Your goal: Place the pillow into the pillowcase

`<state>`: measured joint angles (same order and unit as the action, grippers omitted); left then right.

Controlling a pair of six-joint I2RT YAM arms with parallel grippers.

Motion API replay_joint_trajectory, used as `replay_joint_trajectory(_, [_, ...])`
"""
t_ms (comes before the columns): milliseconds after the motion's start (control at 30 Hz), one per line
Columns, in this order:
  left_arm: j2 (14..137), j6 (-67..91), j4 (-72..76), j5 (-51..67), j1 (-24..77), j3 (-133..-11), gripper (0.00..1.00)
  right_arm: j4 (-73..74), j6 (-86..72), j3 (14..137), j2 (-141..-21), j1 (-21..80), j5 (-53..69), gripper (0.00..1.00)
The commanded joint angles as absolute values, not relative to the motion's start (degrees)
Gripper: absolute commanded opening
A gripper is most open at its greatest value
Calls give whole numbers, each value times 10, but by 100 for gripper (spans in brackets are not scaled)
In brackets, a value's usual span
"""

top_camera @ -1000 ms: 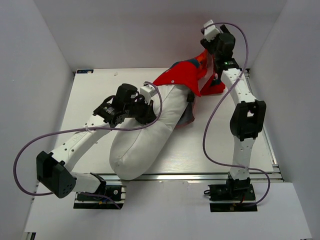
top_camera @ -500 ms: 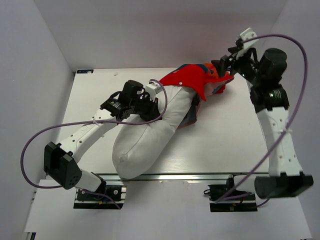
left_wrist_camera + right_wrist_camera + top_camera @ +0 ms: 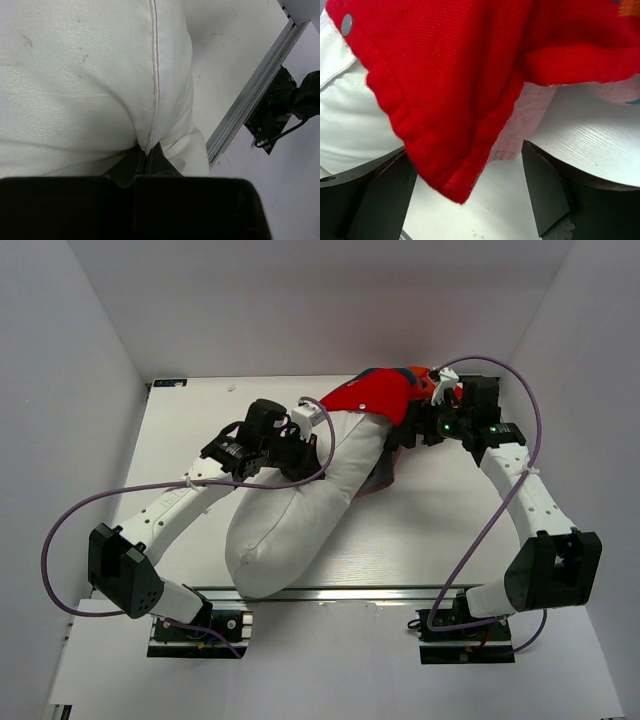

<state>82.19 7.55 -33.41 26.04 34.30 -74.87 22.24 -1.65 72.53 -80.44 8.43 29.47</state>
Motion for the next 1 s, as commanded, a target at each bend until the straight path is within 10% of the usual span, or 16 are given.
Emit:
replay_joint_trajectory(0, [826,71,-342,256,342,-767,0,205,-26,754,-800,99,288,85])
replay_joint_trajectory(333, [832,76,-332,268,342,-759,0,139,-3,827,-818,116,307,0])
replay_joint_trajectory(667, [856,57,-345,245,368,-760,0,31,-91,1064,-841,118,285,0])
replay_joint_trajectory(967, [876,47,-355,244,383,-797,0,122,-31,1002,-861,274,288,0])
